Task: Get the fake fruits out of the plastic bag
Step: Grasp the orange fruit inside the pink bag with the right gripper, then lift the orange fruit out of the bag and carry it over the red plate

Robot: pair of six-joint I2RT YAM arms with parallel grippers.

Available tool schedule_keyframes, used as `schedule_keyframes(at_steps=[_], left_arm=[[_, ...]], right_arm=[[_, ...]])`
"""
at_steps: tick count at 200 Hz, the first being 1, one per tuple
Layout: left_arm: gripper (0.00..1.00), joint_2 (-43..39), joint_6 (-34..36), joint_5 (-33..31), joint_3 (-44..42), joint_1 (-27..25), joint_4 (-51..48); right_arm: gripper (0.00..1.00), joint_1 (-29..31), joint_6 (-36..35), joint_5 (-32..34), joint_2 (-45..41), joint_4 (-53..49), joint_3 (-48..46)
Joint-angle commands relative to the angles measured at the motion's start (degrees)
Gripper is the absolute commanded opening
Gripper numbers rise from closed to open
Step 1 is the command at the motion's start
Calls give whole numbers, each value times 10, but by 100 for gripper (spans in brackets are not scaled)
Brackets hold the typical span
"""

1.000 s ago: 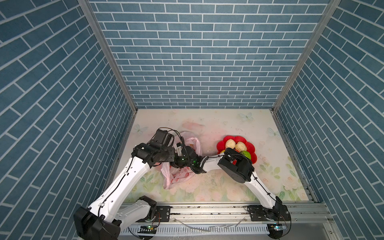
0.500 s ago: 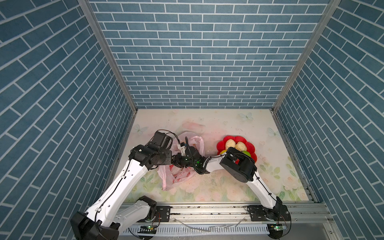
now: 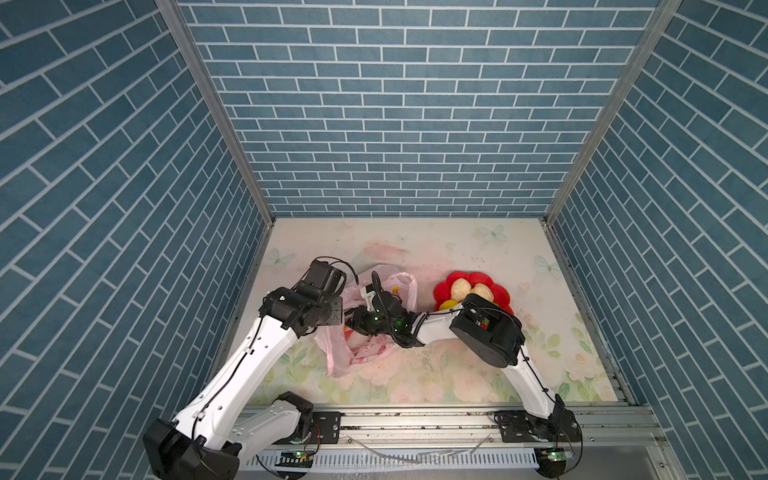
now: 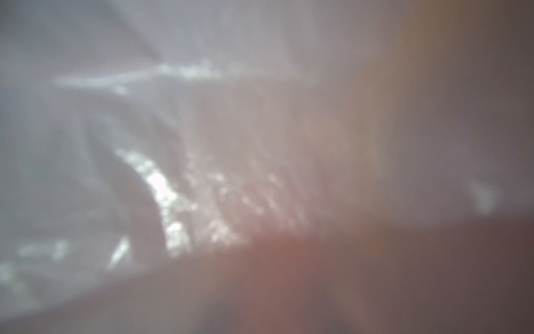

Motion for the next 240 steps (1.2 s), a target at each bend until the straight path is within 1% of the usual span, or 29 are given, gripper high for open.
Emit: schedule_keyframes(at_steps=[1,10,67,145,240], left_arm=[[15,-8,-6,-21,9,-1,8],[15,-12,-7,-21,9,-1,10],[15,-32,-15,-9,-6,-1,27],[15,-44,-22,-8,-28,-1,70],[15,-66,-9,-8,-57,2,100]], right_arm=[[0,5,-26,17,-30,-22,-16],[0,7,-31,19,-50,-29,-16],[0,10,-62,35,-82,-81,-16],[0,9,-121,62,-149,-192,-22],[0,10,-181,108,-219,-316,-42]])
